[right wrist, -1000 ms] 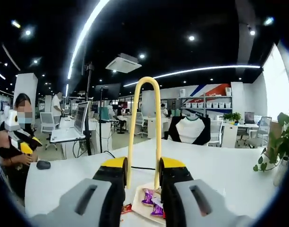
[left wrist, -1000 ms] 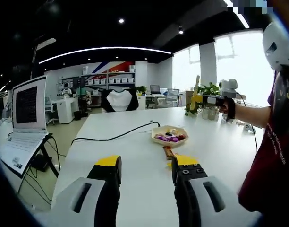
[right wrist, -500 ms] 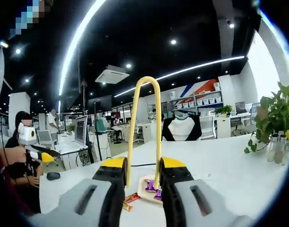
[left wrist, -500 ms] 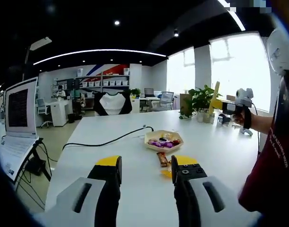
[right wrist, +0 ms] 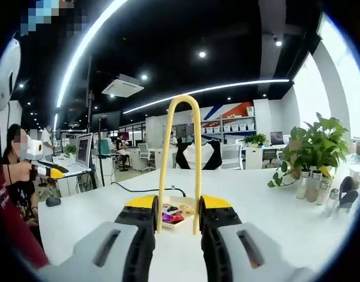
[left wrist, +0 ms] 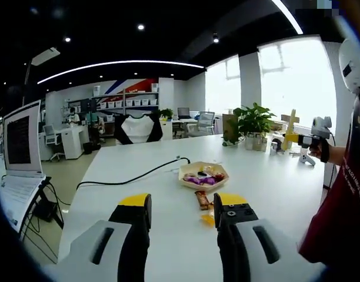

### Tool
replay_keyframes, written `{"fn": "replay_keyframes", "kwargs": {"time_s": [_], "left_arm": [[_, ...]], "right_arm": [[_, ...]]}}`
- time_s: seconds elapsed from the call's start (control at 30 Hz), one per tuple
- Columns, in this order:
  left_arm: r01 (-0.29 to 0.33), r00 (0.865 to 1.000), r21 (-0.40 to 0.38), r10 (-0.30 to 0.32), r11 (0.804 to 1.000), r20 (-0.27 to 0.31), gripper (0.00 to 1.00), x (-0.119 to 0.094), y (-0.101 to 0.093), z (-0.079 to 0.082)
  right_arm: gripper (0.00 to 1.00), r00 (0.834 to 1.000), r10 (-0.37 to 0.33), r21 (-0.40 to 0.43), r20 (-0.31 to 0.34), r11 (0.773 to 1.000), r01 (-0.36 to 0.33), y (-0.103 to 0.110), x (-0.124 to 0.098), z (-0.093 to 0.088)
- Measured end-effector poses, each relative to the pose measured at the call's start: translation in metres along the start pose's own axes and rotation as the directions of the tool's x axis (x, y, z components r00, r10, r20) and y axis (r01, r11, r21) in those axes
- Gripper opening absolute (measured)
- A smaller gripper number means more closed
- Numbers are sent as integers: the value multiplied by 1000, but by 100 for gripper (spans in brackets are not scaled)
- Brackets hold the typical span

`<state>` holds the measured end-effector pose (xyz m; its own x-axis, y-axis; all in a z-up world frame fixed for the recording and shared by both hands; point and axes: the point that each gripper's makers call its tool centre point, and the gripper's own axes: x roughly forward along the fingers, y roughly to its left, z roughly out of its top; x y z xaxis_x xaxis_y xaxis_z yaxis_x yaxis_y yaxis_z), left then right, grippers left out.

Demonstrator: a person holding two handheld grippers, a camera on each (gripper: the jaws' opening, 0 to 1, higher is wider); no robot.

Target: Place the target food into the container with the food tongs after gripping and lifting it, then release it inside without dropping or visibly crushing the food.

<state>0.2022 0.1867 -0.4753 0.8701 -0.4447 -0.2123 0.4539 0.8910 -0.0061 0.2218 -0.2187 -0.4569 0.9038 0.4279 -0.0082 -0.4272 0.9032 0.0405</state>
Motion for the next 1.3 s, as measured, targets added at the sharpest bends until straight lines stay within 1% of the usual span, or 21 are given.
{"fn": "replay_keyframes", "kwargs": {"time_s": [0.17,0.33,0.37,0.4,0.43,0.47,0.5,0.53,0.63,0.67,0.73,0.8,0.83,0.87,0.93,1.03,1.07,1.13,1.17,1.27,1.3], "left_arm": [[-22,1000,-5,22,1000,6,47,-1,8,3],[-29,1000,-13,28,1000,-6,46,-1,8,-1],[-27,1000,-15,27,1000,-10,46,-1,8,-3],[-28,1000,-15,27,1000,-12,46,-1,7,-4],[-28,1000,-14,28,999,-13,46,-1,7,-4],[-28,1000,-15,28,1000,-14,46,-2,6,-5],[-27,1000,-14,27,1000,-16,46,-2,6,-6],[-27,1000,-13,27,1000,-16,46,-3,5,-6],[-22,1000,-15,22,1000,-17,46,-8,4,-7],[-18,1000,-19,18,1000,-16,47,-9,2,-8],[-14,1000,-19,14,1000,-14,47,-11,1,-8],[-3,1000,-37,3,999,-3,48,-12,-3,-6],[4,1000,-37,-4,999,5,48,-13,-5,-3],[4,1000,-33,-4,999,8,48,-13,-6,-1],[5,1000,-27,-5,1000,10,48,-13,-7,0],[14,1000,-41,-14,999,13,48,-14,-10,0],[17,1000,-44,-16,999,9,48,-15,-11,-1],[14,1000,-39,-15,999,-7,48,-17,-11,-5],[13,1000,-38,-14,999,-13,48,-18,-11,-6],[8,1000,-40,-9,999,-19,48,-21,-10,-8],[5,1000,-41,-6,999,-22,48,-23,-10,-9]], "right_arm": [[25,1000,-1,-5,-13,1000,1,-5,-6,-5],[25,999,26,19,-26,999,-25,3,-2,-10],[24,997,74,31,-30,997,-73,9,1,-11],[24,988,151,87,-29,985,-148,23,3,-10],[24,972,236,142,-16,962,-232,36,4,-6],[25,938,346,158,4,926,-342,47,6,-1],[25,911,413,142,-9,902,-408,57,10,2],[25,889,457,134,-15,882,-451,65,12,5],[25,843,538,124,2,836,-534,77,22,20],[25,822,569,122,7,816,-565,84,27,27],[25,797,603,111,26,791,-602,90,34,37],[25,734,678,72,30,731,-678,102,41,49],[25,719,695,56,21,717,-695,106,44,50],[25,693,721,39,1,693,-720,111,48,50],[24,686,727,-34,-32,685,-728,115,59,48],[23,586,808,-49,-58,584,-810,140,61,44],[23,571,818,-57,-65,568,-821,145,63,42],[24,553,829,-63,-84,549,-833,153,71,37],[24,554,828,-58,-87,551,-833,157,74,36],[24,492,869,-41,-47,490,-871,174,73,43],[24,481,876,-39,-41,480,-876,178,76,45]]}}
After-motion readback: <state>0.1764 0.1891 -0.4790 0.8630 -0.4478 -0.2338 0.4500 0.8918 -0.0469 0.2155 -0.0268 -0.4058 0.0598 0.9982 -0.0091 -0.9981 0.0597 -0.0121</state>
